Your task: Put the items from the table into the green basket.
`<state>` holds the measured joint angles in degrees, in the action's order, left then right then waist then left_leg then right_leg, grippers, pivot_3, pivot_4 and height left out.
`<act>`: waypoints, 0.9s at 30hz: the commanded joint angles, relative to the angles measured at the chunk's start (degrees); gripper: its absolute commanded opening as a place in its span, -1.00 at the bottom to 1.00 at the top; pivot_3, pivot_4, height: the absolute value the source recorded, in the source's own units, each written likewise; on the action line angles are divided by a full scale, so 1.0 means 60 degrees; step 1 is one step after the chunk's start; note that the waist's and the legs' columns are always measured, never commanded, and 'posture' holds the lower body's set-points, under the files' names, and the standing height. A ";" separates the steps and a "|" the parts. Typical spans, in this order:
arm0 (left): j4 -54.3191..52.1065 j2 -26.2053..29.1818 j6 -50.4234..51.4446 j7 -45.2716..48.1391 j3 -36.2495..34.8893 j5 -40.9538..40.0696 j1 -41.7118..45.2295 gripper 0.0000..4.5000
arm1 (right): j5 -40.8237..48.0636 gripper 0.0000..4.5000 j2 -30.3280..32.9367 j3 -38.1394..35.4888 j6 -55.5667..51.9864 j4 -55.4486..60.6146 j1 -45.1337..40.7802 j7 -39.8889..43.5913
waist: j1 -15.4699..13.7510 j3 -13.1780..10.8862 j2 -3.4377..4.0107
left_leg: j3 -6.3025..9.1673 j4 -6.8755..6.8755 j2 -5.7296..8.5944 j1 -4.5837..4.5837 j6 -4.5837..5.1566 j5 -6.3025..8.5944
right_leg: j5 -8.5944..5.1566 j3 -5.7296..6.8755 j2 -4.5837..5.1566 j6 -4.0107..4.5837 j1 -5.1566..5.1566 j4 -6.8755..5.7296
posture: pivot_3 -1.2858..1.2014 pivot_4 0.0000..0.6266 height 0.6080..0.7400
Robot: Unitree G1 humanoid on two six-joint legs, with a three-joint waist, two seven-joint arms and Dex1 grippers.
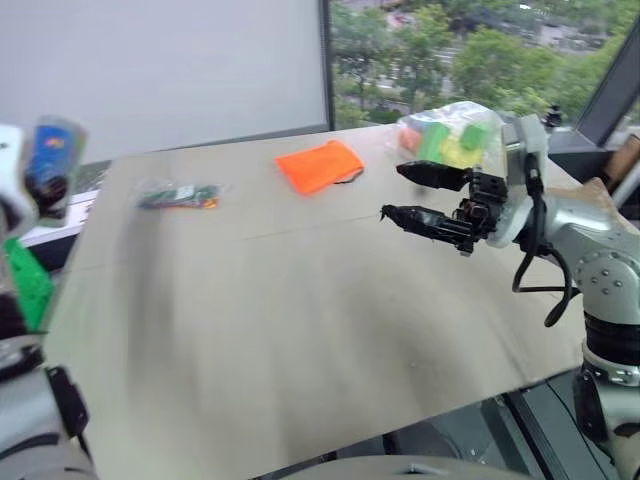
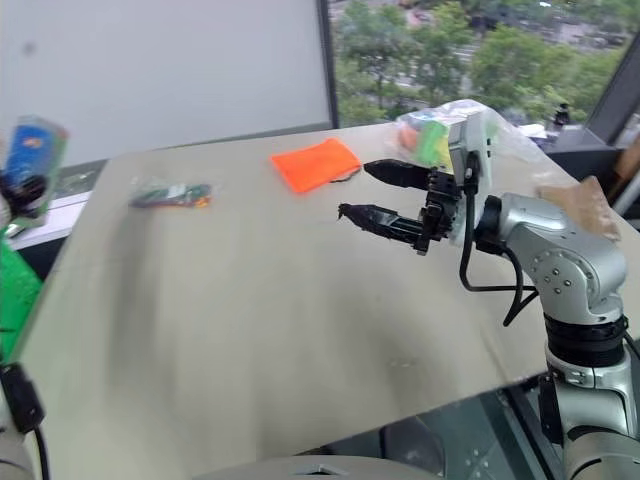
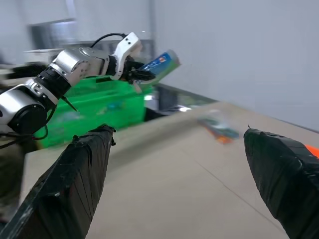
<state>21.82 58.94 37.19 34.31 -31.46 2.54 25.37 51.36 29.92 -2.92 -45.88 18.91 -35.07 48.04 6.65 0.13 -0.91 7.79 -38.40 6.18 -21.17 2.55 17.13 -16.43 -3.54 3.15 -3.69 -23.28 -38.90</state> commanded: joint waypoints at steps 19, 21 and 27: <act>-0.2618 -0.1653 -0.1049 -0.1532 -0.1643 -0.2472 -0.1088 0.98 | -0.0160 1.00 0.0030 -0.0077 0.0393 0.0095 0.0189 0.0231 | -0.0992 0.0012 -0.0024 | -0.0032 0.0019 -0.0017 0.0037 -0.0040 -0.0022 | 0.0020 0.0098 0.0029 0.0040 -0.0001 -0.0005 | 0.06 -1.00 1.00; -0.4339 -0.2420 -0.0655 -0.0228 -0.1006 -0.3683 -0.2052 0.98 | -0.0566 1.00 0.0235 0.0047 0.0665 0.0146 0.0716 0.0413 | -0.1029 0.0023 -0.0029 | -0.0026 0.0015 -0.0017 0.0037 -0.0039 -0.0022 | 0.0022 0.0117 0.0038 0.0044 0.0011 0.0000 | 0.06 -1.00 1.00; -0.8553 -0.4551 0.0633 0.0192 0.1071 -0.5417 -0.5461 0.98 | -0.2476 1.00 0.0327 0.0267 0.2724 -0.0359 0.2826 0.0516 | -0.0900 0.0025 -0.0031 | -0.0056 0.0012 -0.0008 0.0061 -0.0011 -0.0006 | 0.0025 0.0117 0.0064 0.0046 0.0041 0.0008 | 0.05 -1.00 1.00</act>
<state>-22.98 31.25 41.15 34.40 -27.20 -29.11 -4.36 39.89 31.59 -0.71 -34.56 17.72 -19.85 50.89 1.25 0.28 -1.10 7.32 -38.28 6.04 -20.78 2.48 17.10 -16.28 -2.90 3.47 -3.41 -23.10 -38.86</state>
